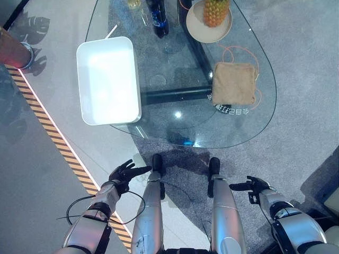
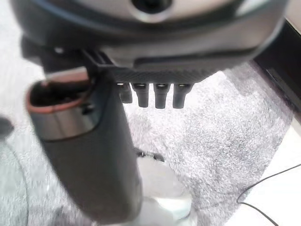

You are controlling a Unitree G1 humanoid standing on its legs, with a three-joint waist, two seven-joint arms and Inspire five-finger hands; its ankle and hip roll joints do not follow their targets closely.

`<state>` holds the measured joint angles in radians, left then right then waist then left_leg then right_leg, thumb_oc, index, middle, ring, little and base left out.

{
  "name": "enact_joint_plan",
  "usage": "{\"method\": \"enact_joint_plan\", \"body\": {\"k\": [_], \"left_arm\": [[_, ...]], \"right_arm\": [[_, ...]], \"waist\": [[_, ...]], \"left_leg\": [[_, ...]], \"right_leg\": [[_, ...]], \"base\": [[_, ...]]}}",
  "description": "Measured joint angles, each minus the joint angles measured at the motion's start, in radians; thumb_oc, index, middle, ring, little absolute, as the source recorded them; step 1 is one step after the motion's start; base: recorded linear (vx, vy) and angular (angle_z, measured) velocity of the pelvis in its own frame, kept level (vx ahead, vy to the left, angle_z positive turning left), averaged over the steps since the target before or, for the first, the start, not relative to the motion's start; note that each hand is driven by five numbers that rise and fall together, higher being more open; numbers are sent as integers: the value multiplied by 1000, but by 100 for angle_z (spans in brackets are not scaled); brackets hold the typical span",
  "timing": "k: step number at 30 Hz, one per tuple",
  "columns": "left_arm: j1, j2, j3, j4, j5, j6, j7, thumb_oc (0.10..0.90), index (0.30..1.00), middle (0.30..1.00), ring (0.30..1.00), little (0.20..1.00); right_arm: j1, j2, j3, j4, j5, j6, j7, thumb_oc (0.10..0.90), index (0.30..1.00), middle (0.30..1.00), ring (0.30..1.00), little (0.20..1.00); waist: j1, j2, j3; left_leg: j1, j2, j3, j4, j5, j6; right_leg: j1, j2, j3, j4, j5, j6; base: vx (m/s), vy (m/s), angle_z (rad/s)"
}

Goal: Wipe the table with a cloth and put it in the basket.

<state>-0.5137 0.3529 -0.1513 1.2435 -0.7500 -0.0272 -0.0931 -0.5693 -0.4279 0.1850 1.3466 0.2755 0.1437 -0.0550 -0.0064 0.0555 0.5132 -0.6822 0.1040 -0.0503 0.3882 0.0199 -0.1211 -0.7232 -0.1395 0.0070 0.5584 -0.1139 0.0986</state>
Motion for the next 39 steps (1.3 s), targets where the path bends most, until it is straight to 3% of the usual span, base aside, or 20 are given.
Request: {"method": "enact_joint_plan", "body": {"k": [4,16,25,30,39], "left_arm": [[-13,-2,11,-10,-57,0,-1,800,900,900,900,900],[-16,-11,12,-10,-120,-9,-8,800,900,900,900,900],[-12,-10,30,-50,-162,-38,-12,800,900,900,900,900],[-6,-9,30,-69,-178,-42,-12,800,900,900,900,900],[-3,20,32,-77,-197,-45,-34,800,900,900,900,900]], "right_arm": [[-17,-3,0,-2,0,-3,-10,800,900,900,900,900],[-20,12,-1,-3,0,-50,-32,800,900,900,900,900],[-20,5,-27,-69,50,-158,-121,800,900,900,900,900],[-53,-45,-30,-120,82,-247,-191,800,900,900,900,900],[-173,-167,-48,-222,120,-290,-310,800,900,900,900,900]], "waist": [[-1,-1,8],[-1,-8,23],[-1,-15,26],[0,-16,27],[5,-23,28]], "left_leg": [[-76,0,-17,53,-5,-1],[-145,2,-29,85,-6,-3],[-179,1,-30,79,-7,-3],[-179,0,-30,77,-5,0],[-179,-3,-39,68,-3,1]], "right_leg": [[-74,7,0,54,-8,-10],[-140,14,0,83,-12,-15],[-171,14,0,79,-12,-15],[-171,14,0,73,-12,-14],[-165,14,-6,63,-5,-15]], "base": [[0,0,0],[7,1,0],[16,-1,0],[0,0,0],[0,0,0]]}}
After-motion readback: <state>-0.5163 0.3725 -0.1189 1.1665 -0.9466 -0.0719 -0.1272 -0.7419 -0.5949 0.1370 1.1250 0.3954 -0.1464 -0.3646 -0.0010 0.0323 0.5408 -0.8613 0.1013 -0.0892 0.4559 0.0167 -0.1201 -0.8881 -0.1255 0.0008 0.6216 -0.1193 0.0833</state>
